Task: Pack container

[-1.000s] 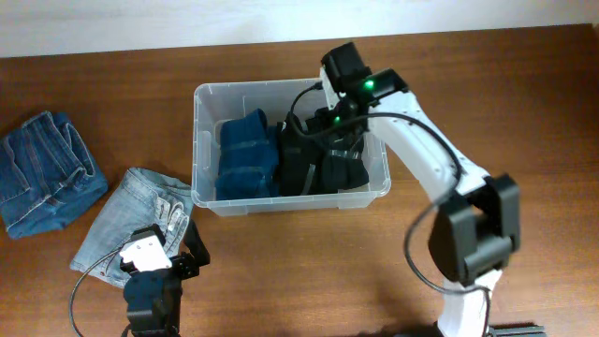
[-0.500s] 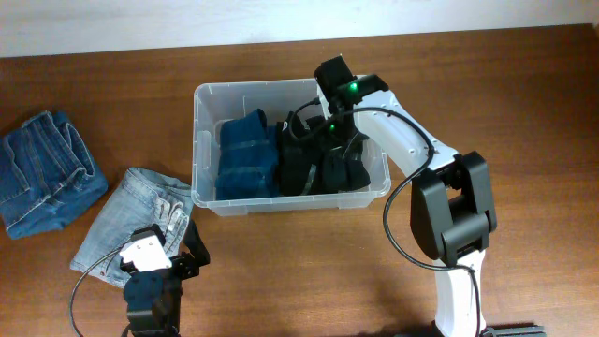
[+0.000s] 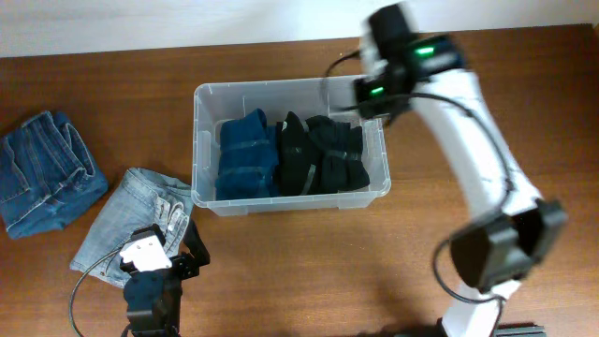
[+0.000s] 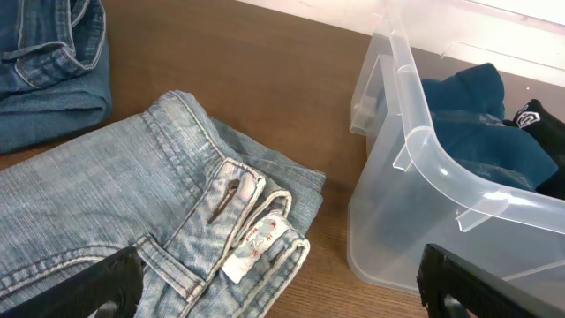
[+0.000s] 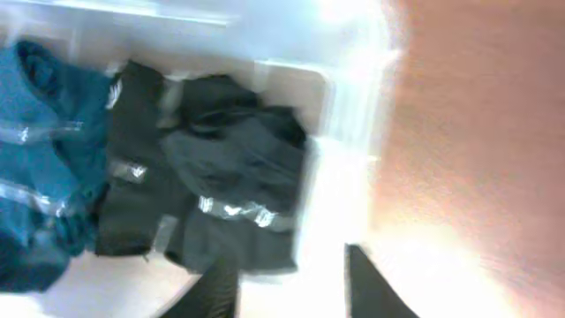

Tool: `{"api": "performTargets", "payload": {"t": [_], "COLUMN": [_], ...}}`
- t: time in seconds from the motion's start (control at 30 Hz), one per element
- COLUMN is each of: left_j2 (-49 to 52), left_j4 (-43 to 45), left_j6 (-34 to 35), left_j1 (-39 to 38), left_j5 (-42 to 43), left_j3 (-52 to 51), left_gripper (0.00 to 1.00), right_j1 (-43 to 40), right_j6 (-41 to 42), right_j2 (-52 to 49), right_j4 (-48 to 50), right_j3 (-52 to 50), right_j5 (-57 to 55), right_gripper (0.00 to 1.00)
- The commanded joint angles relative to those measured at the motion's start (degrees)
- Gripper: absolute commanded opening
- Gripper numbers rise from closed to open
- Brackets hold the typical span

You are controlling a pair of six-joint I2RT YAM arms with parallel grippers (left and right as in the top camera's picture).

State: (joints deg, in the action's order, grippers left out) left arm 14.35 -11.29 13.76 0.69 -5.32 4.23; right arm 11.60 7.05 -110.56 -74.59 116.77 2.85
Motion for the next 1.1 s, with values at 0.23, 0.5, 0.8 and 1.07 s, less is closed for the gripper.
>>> {"api": "performTargets", "payload": {"t": [0.23,0.5,0.8,1.07], "left_j2": [-0.4,-0.4,-0.4,-0.4], "left_j4": [0.2,0.2,0.2,3.0], "left_j6": [0.1,0.1,0.1,0.1], "left_j1": [0.2,0.2,0.2,0.2], "left_j5": [0.6,0.6,0.6,-2.2], "left_j3": [-0.8,-0.8,-0.8,-0.8], "left_gripper": [0.99,0.99,0.99,0.99], "right_j1": [-20.5,-29.0,-29.6,-29.6], "right_j6": [-1.0,-1.0,-1.0,-1.0], "right_j2": [3.4,3.4,3.4,3.4], "right_j4": [-8.6,-9.7,-9.6,-9.6], "right_j3": [0.5,0.4,0.4,0.4], "right_j5": [-1.0,-1.0,-1.0,-1.0], "right_gripper": [0.99,0.99,0.99,0.98]}}
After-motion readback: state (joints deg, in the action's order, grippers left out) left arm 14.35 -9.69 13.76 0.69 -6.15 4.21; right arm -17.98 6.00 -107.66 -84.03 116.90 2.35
